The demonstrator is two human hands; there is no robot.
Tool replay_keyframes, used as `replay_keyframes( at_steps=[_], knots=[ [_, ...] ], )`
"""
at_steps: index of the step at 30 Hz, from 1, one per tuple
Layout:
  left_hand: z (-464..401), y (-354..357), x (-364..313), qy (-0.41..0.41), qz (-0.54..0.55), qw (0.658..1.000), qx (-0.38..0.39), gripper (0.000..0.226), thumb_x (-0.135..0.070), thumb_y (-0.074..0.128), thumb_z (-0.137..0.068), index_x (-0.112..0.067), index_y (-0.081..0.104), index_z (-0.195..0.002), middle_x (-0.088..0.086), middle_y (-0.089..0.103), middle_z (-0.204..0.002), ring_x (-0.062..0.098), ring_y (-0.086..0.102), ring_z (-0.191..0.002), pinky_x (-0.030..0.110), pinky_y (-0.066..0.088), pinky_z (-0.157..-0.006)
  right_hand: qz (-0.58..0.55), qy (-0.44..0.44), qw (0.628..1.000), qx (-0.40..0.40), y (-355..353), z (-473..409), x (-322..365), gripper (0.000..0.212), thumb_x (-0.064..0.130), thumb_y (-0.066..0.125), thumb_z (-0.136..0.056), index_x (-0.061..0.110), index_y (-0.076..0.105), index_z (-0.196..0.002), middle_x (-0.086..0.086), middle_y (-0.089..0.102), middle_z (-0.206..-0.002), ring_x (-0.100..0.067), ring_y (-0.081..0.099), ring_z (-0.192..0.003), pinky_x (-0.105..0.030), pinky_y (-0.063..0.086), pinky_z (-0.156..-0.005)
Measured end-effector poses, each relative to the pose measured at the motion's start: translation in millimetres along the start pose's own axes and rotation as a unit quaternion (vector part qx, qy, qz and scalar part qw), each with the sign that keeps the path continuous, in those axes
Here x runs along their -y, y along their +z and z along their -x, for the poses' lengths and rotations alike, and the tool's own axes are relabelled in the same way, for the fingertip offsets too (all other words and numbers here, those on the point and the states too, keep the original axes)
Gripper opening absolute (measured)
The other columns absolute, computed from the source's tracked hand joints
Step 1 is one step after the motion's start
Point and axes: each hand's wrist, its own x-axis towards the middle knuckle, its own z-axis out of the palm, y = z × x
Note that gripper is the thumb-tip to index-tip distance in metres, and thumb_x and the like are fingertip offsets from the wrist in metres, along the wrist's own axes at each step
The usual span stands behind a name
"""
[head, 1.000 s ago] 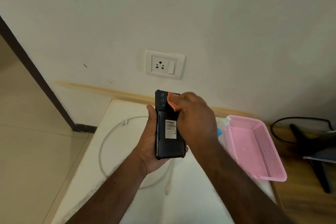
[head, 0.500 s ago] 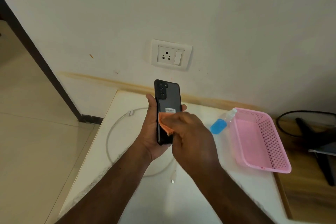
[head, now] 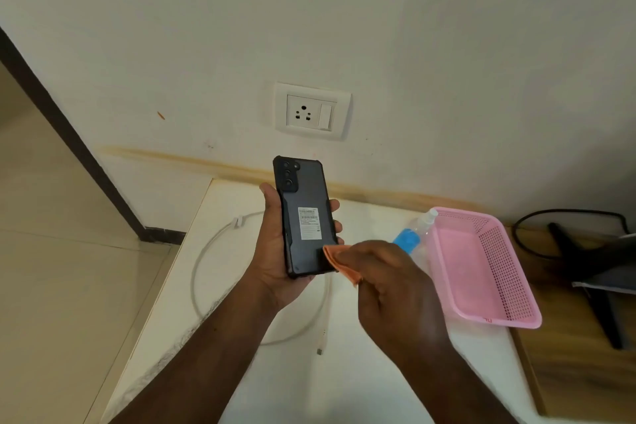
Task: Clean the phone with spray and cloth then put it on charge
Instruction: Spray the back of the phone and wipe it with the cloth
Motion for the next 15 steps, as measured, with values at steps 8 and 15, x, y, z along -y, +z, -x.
replay_keyframes(
  at_steps=[8,15],
  knots=[
    [0,-1,5,-0.03,-0.018,0.999,-0.016,0.085,-0.089,0.037,-0.073,-0.028,0.073,-0.12,0.006,0.07,-0.121,0.027,0.069,-0.102,0.05,0.056,-0.085,0.019,0.047,0.995,0.081,18,-31,8,0.046,0.011,0.061,-0.091,0.028,0.057,-0.134,0.003,0.057,-0.135,-0.016,0.051,-0.121,-0.029,0.047,-0.101],
    [-1,-4,1,0.01,-0.051,0.997,-0.049,0.083,-0.085,0.034,-0.08,-0.021,0.075,-0.113,0.009,0.07,-0.106,0.023,0.065,-0.081,0.039,0.057,-0.074,-0.046,0.072,0.991,0.105,30,8,2,0.044,0.008,0.062,-0.089,0.032,0.064,-0.125,0.013,0.064,-0.12,-0.006,0.06,-0.107,-0.024,0.049,-0.096]
  ],
)
